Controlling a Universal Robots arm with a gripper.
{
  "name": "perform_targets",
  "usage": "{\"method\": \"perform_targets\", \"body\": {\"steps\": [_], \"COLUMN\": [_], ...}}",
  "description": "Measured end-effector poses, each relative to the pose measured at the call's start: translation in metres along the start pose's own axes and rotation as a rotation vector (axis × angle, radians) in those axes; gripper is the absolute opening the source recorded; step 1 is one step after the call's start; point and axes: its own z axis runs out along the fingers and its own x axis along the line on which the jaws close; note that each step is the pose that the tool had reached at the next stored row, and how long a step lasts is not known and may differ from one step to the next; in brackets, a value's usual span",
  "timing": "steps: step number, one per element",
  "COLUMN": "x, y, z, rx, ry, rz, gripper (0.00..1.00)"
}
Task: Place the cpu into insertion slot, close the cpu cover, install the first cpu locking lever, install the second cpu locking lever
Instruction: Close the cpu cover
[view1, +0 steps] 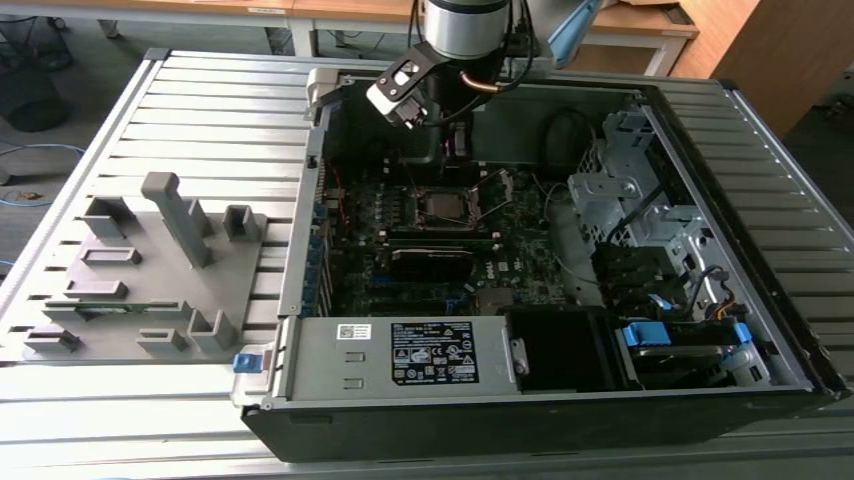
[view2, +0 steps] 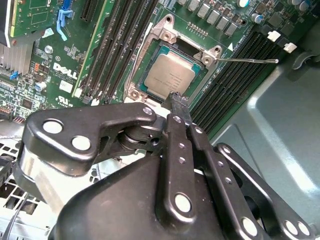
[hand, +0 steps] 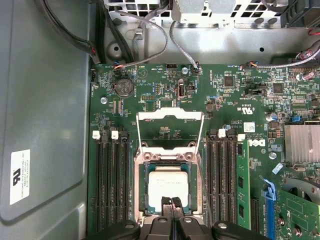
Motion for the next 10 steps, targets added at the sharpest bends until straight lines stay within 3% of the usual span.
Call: {"method": "perform_targets", "body": {"steps": [10], "x": [0.0], "y": [0.0001], "z": [-0.0023], "rx": [0.0002], "ry": [-0.0004], "rz": [0.0], "gripper": [0.11]}}
